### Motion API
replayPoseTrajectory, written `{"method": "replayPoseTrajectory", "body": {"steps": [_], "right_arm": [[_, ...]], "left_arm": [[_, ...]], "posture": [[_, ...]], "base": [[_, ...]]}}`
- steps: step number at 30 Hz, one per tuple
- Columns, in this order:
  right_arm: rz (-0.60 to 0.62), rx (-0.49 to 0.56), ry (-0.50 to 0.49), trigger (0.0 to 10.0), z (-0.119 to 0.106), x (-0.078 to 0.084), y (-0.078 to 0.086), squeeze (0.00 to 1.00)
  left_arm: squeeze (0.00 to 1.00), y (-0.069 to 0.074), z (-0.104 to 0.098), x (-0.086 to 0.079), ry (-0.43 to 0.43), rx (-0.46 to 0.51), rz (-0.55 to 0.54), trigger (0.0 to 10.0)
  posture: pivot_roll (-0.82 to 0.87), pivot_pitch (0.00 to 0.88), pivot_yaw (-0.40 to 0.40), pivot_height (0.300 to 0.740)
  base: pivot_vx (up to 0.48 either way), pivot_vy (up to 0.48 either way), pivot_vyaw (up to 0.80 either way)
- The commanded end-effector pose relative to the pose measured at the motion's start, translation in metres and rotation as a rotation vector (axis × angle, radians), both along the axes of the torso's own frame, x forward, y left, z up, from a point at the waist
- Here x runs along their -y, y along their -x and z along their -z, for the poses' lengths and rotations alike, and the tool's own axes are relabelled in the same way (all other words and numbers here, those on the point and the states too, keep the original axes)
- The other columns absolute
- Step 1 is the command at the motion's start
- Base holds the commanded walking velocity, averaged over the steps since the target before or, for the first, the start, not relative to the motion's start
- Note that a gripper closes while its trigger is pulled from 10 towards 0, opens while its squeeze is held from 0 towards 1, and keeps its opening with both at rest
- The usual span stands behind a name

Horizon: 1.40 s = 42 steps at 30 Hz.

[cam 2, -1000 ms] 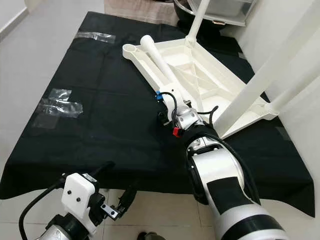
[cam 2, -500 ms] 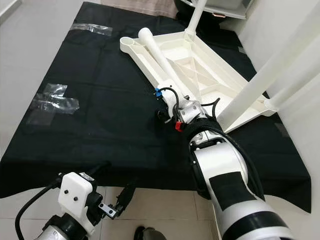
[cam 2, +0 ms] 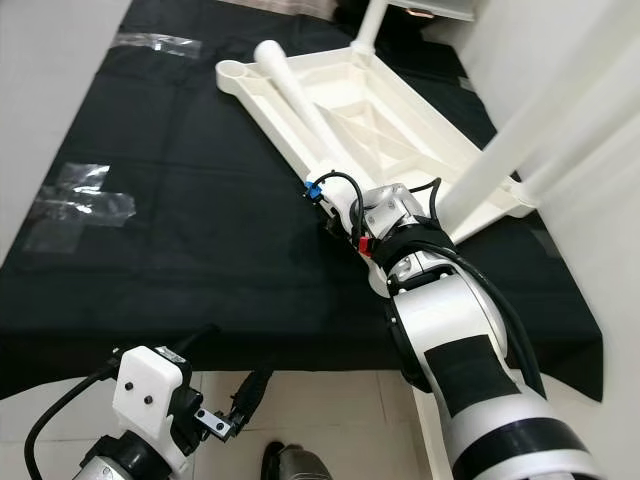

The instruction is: Building children table

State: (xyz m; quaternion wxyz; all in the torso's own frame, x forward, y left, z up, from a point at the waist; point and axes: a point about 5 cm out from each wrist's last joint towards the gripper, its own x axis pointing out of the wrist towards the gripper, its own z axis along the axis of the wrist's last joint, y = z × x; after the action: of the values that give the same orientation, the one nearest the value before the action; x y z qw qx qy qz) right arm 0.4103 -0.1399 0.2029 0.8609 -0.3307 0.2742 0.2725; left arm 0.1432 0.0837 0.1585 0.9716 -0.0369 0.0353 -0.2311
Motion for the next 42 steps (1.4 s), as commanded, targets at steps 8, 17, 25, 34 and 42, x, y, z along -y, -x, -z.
{"method": "replayPoseTrajectory", "body": {"steps": [8,17,25,34,42], "right_arm": [[-0.064,-0.117,0.024,0.0,0.027,-0.004,0.01,0.0],[-0.354,-0.198,0.069,0.0,0.02,-0.006,0.016,0.0],[-0.574,-0.336,0.087,0.0,0.018,0.012,0.029,0.0],[-0.826,-0.507,0.194,0.0,0.031,0.03,0.049,0.0],[-0.829,-0.416,0.233,10.0,0.03,0.027,0.045,0.0]], "left_arm": [[0.0,0.002,0.002,0.003,0.003,-0.021,0.014,10.0],[0.0,-0.004,0.003,0.002,-0.006,-0.02,0.01,10.0],[0.0,-0.008,0.004,0.002,-0.008,-0.017,0.011,10.0],[0.0,-0.014,0.007,-0.002,-0.017,-0.015,0.008,10.0],[0.0,-0.016,0.009,-0.002,-0.018,-0.015,0.008,10.0]], "posture": [[0.07,0.252,-0.21,0.74],[0.07,0.237,-0.204,0.74],[0.07,0.217,-0.194,0.74],[0.07,0.205,-0.19,0.74],[0.07,0.199,-0.187,0.74]], "base": [[0.0,0.0,0.0],[0.0,0.0,0.0],[0.0,0.0,0.0],[0.0,0.0,0.0],[0.0,0.0,0.0]]}}
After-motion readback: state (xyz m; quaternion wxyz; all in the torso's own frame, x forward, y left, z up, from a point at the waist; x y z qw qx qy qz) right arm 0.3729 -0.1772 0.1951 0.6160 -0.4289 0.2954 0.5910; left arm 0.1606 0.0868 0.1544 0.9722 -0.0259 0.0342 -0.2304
